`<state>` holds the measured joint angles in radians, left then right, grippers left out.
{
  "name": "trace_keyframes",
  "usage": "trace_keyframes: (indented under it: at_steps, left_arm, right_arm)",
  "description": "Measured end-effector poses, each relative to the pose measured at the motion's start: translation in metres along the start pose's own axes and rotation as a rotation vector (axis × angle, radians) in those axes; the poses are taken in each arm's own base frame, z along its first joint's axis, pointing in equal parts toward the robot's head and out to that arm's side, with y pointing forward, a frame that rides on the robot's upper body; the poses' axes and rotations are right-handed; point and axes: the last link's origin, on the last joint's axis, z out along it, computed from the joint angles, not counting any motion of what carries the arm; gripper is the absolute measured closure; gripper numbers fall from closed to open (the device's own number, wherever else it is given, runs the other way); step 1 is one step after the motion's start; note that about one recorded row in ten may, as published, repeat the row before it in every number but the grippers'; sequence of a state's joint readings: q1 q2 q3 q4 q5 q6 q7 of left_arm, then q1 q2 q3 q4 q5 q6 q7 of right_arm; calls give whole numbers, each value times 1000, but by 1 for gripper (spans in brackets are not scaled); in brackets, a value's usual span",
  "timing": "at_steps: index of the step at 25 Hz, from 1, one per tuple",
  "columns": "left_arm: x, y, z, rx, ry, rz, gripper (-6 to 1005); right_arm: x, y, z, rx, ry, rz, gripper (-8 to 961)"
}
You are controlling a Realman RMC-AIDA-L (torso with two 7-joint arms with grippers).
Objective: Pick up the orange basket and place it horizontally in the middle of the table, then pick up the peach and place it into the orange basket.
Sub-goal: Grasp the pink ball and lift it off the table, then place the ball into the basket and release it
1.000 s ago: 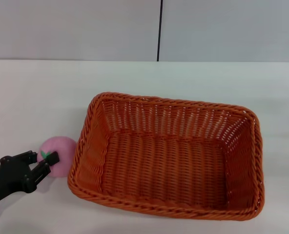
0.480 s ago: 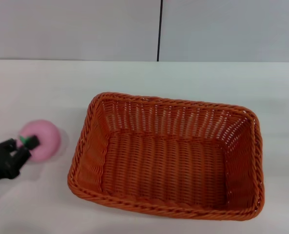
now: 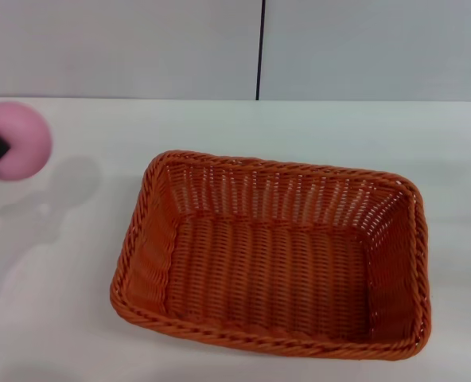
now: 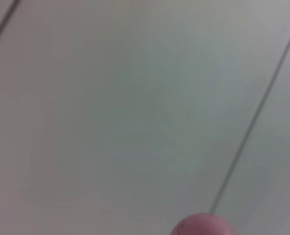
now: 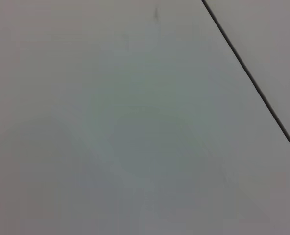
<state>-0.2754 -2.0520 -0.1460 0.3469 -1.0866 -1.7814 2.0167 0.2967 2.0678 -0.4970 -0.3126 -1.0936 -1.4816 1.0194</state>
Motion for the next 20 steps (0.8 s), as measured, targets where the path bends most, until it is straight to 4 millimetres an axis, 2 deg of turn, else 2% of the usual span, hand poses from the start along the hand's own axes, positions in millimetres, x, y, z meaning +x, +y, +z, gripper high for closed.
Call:
trace_keyframes:
  at_steps: [1, 3, 4, 6, 8, 9, 10, 13, 14, 20]
  left_arm:
    - [2, 4, 8, -39, 12, -24, 894]
    - [2, 4, 8, -39, 12, -24, 897]
    - [2, 8, 15, -74, 13, -48, 899]
    - [-3, 25, 50, -234, -56, -119, 902]
    - [-5, 30, 57, -273, -86, -122, 897]
    - [-13, 46, 80, -405, -199, -111, 894]
    - [-17, 53, 88, -463, -256, -101, 891]
    - [-17, 53, 88, -463, -256, -101, 884]
    - [-26, 61, 99, -516, -339, -95, 881]
    - [-33, 61, 105, -505, -424, -128, 865]
  right_arm:
    - [0, 0, 0, 0, 0, 1, 546]
    - [0, 0, 1, -1, 0, 1, 546]
    - [0, 1, 1, -2, 0, 1, 546]
    - [0, 1, 2, -5, -1, 2, 546]
    - [0, 2, 3, -7, -2, 2, 545]
    - [1, 2, 5, -10, -2, 2, 545]
    - [1, 3, 6, -13, -2, 3, 545]
    - [1, 3, 6, -14, -2, 3, 546]
    - [1, 3, 7, -16, -2, 3, 546]
    - [2, 4, 8, -21, 4, 3, 546]
